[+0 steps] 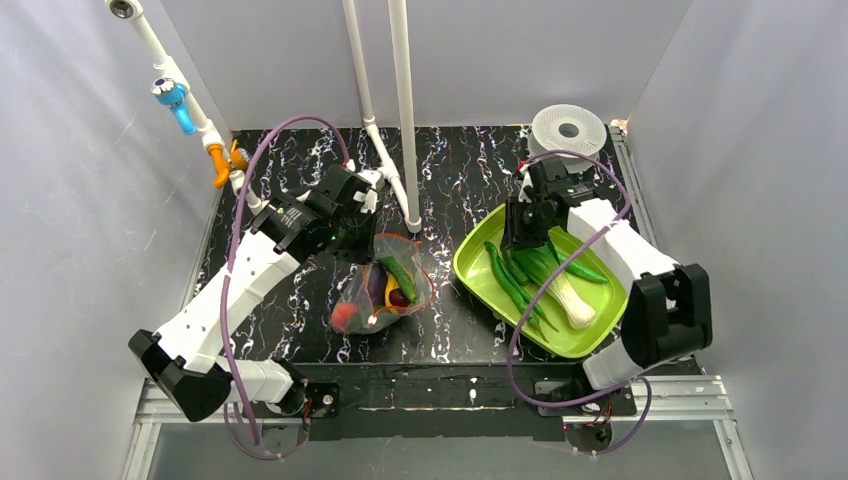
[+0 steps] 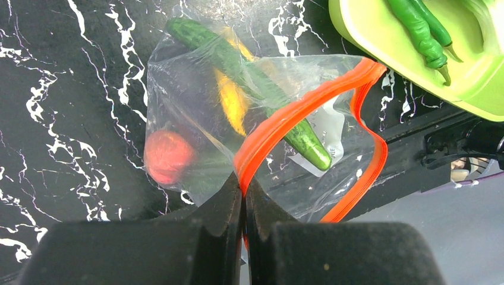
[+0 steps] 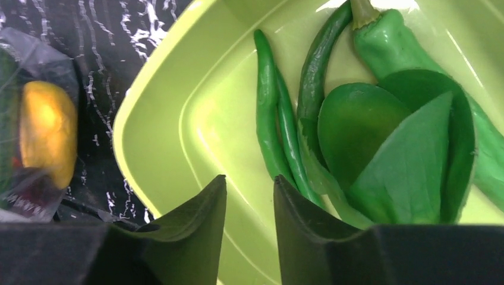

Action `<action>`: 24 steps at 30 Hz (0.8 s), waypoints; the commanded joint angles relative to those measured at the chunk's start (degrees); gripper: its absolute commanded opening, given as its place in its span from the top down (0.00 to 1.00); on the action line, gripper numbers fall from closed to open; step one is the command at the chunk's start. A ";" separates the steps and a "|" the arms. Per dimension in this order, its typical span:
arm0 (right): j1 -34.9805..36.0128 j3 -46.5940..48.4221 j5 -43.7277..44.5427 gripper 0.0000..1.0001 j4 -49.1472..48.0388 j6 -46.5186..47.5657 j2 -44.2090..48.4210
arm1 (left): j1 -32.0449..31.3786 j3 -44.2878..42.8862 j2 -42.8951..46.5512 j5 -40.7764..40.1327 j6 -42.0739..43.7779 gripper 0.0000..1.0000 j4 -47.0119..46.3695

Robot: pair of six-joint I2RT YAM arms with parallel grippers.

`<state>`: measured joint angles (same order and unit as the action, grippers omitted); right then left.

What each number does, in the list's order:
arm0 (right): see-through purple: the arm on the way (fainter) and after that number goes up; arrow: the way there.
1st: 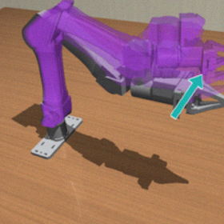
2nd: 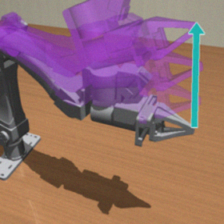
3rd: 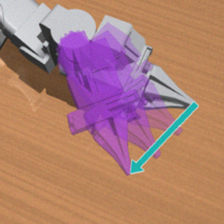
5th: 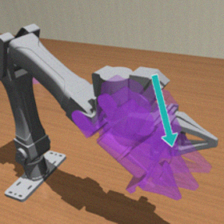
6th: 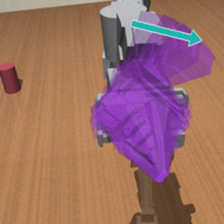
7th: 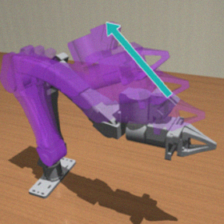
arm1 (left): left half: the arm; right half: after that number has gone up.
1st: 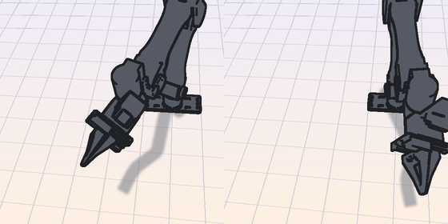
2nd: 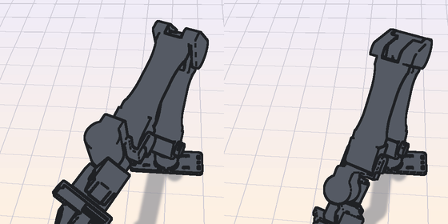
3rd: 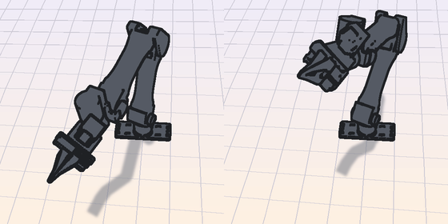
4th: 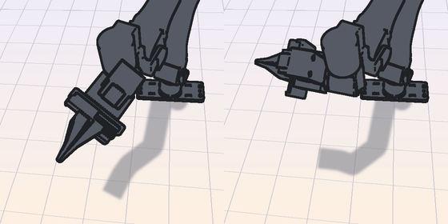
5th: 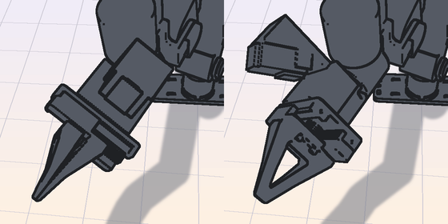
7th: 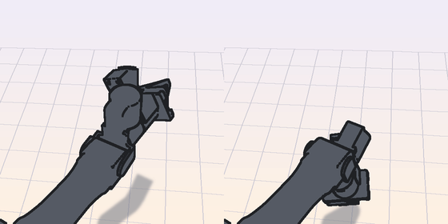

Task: Place the food in the zip-top bag and seal the zipper

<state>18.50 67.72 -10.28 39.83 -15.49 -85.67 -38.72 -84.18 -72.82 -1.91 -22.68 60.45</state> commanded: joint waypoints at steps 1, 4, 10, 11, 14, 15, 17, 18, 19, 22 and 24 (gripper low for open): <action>0.13 2.68 1.68 0.60 0.86 1.55 -3.85 | 0.08 -2.76 -0.74 0.36 1.10 1.00 0.96; 0.17 3.80 4.53 0.62 2.22 2.25 -6.16 | 0.12 -3.24 -1.29 0.51 1.23 1.00 1.56; 0.22 4.43 8.76 0.61 3.34 3.60 -9.57 | 0.11 -3.41 -1.61 0.77 1.42 1.00 1.62; 0.22 4.36 9.52 0.61 3.26 3.95 -10.05 | 0.08 -3.52 -1.73 0.75 1.61 1.00 1.75; 0.15 4.81 11.57 0.61 2.89 4.85 -11.22 | 0.09 -4.02 -2.05 0.52 2.08 1.00 2.24; 0.14 5.25 11.83 0.60 3.07 4.93 -11.65 | 0.12 -4.13 -2.14 0.51 2.22 1.00 2.32; 0.21 5.92 13.00 0.60 3.63 4.92 -12.69 | 0.11 -4.05 -2.07 0.63 2.18 1.00 2.38; 0.22 6.34 14.50 0.60 4.20 4.66 -13.23 | 0.06 -3.89 -2.07 0.70 2.17 1.00 2.34; 0.22 6.89 17.02 0.59 4.99 4.34 -13.78 | 0.13 -3.93 -2.05 0.68 2.26 1.00 2.37; 0.22 8.15 21.01 0.58 7.17 4.66 -14.41 | 0.07 -3.85 -1.81 0.47 2.37 1.00 2.50; 0.27 7.98 19.77 0.57 6.99 4.81 -13.25 | 0.12 -3.47 -1.44 0.50 2.37 1.00 2.39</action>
<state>18.57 73.19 5.67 44.31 -11.73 -100.16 -38.72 -86.19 -74.91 -1.50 -21.10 61.80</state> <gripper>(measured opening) 0.426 0.008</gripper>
